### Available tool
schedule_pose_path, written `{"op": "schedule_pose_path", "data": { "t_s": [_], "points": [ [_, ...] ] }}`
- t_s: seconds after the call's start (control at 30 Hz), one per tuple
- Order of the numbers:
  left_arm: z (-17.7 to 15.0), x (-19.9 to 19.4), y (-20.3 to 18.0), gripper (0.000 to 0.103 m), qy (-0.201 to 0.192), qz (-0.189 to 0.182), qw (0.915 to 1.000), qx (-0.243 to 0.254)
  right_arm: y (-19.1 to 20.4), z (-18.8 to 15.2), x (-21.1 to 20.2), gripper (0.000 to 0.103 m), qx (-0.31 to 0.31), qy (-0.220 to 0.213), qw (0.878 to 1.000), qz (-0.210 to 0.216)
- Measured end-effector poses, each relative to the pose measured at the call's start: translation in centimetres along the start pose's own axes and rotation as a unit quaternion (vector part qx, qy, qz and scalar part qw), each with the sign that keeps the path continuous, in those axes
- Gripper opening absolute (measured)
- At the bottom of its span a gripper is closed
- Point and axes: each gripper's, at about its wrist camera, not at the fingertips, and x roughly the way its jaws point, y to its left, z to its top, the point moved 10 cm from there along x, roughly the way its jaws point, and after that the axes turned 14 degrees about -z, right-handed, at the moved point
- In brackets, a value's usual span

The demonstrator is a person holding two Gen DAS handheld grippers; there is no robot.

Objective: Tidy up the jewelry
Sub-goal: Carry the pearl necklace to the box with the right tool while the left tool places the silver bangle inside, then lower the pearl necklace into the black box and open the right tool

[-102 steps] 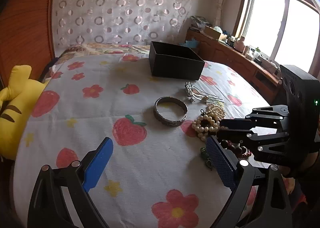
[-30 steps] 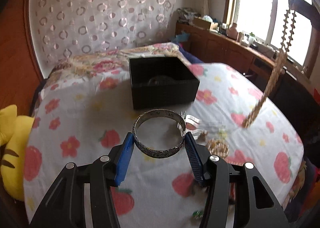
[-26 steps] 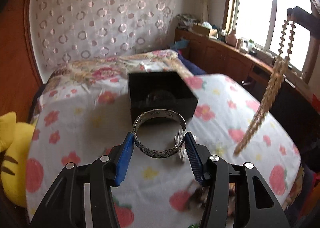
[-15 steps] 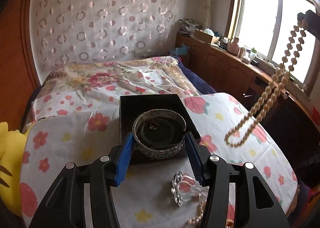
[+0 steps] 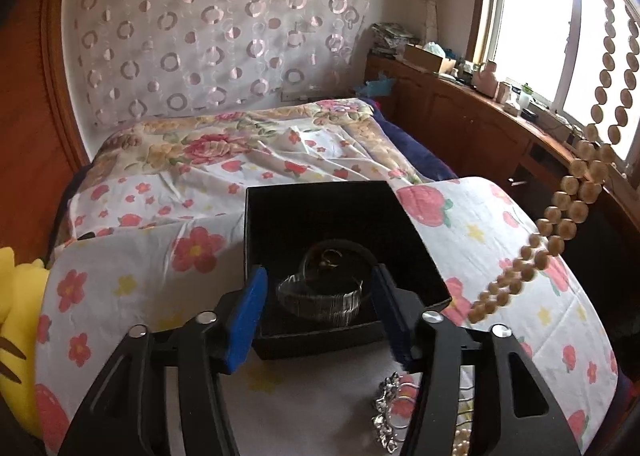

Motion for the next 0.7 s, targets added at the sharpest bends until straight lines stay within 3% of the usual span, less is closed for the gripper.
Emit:
{"op": "schedule_pose_path", "data": {
  "t_s": [0.03,0.43,0.7],
  "points": [
    [-0.1,-0.2,0.0,0.065,-0.003,-0.001,1.0,-0.001,0.1,0.1,0.3,0.022,0.002,0.002,1.0,0.002],
    [-1.0,-4.2,2.1,0.073,-0.026,0.016,0.9994,-0.014,1.9,1.3,2.9,0.022,0.008,0.0,1.0,0.003],
    [-3.0,-6.8,3.8,0.075,-0.028,0.024,0.9991,-0.021,2.4,0.4,7.3,0.022,0.018,0.022,1.0,-0.007]
  ]
}}
